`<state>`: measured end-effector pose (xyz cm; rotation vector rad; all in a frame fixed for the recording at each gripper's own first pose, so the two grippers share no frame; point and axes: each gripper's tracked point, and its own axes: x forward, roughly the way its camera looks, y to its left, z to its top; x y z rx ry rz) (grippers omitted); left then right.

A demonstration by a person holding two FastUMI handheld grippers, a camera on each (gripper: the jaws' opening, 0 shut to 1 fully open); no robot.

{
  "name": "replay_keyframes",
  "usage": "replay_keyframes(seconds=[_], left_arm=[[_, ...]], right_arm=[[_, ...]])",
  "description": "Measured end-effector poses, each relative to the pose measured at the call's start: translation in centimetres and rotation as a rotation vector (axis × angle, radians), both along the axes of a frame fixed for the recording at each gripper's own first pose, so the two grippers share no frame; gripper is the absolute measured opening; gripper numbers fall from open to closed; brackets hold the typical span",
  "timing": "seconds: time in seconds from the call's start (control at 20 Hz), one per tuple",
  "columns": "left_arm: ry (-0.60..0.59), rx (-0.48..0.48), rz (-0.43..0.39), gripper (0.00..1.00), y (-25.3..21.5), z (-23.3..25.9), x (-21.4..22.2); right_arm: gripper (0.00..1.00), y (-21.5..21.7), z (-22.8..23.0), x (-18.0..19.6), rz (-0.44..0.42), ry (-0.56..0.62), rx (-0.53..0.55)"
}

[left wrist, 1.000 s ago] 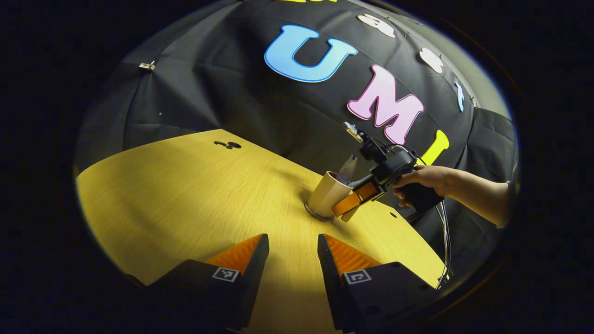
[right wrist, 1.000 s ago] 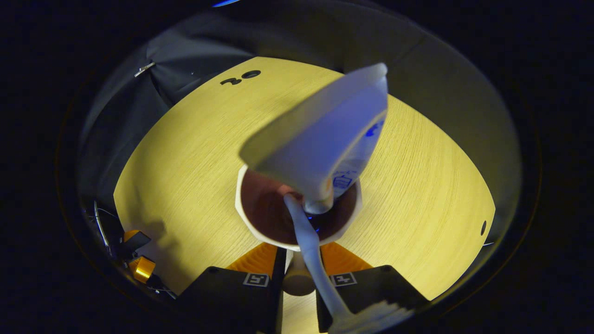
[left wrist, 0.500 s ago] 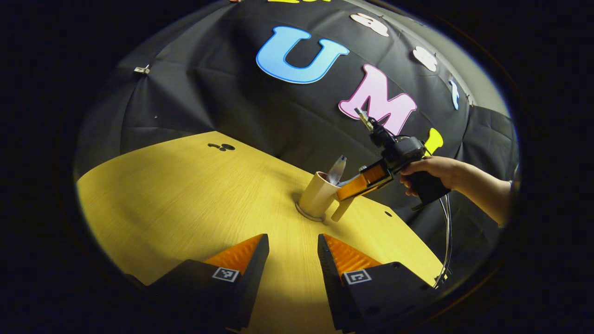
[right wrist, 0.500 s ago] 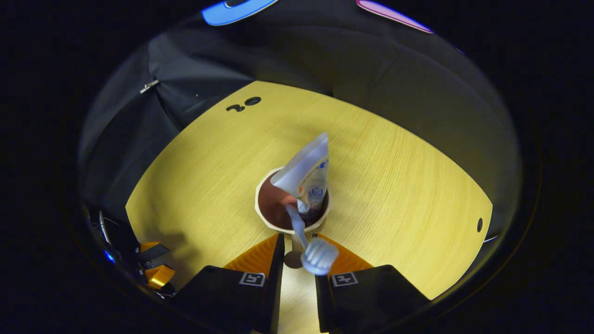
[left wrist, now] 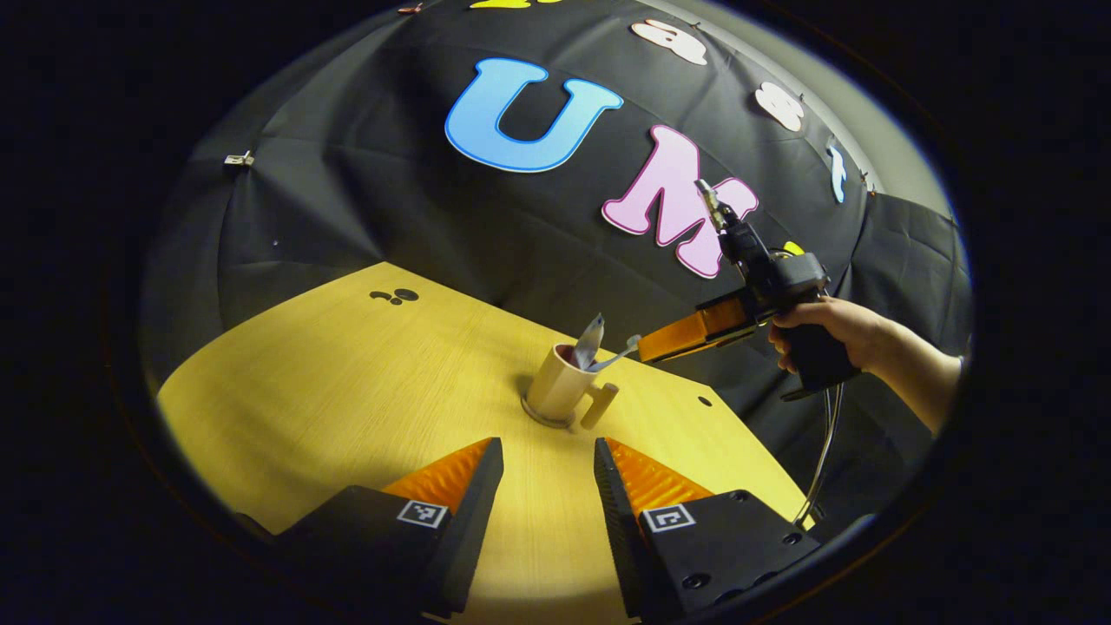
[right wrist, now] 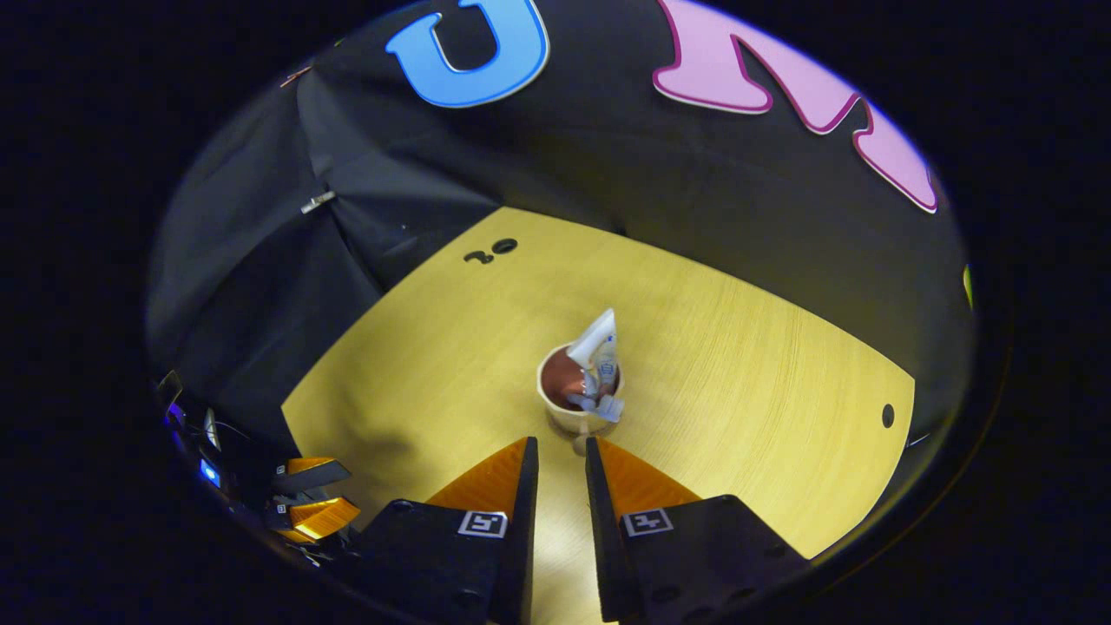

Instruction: Put the toothbrush and toothpaste on the desktop into the cup, then pick up the cup and place it on the coaster on the desktop.

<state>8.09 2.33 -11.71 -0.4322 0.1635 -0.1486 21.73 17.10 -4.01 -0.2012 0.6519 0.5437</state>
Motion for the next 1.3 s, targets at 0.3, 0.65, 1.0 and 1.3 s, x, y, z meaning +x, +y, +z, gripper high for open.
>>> replay_keyframes(seconds=[0.3, 0.65, 1.0, 1.3], left_arm=[[0.001, 0.010, -0.027, 0.67, -0.6, 6.6, -1.5], [-0.030, 0.121, -0.106, 0.67, -3.1, 11.3, -3.4], [-0.071, 0.145, -0.155, 0.67, -6.9, 13.3, -5.8], [-0.110, 0.150, -0.098, 0.68, -8.2, 15.1, -6.6]], right_arm=[[0.34, 0.3, 7.1, -4.9, 0.011, -0.126, 0.168], [0.26, -1.9, 11.5, -11.2, -0.003, -0.278, 0.195], [0.41, -3.3, 13.1, -16.5, -0.011, -0.377, 0.238], [0.44, -4.1, 12.7, -19.4, 0.025, -0.432, 0.252]])
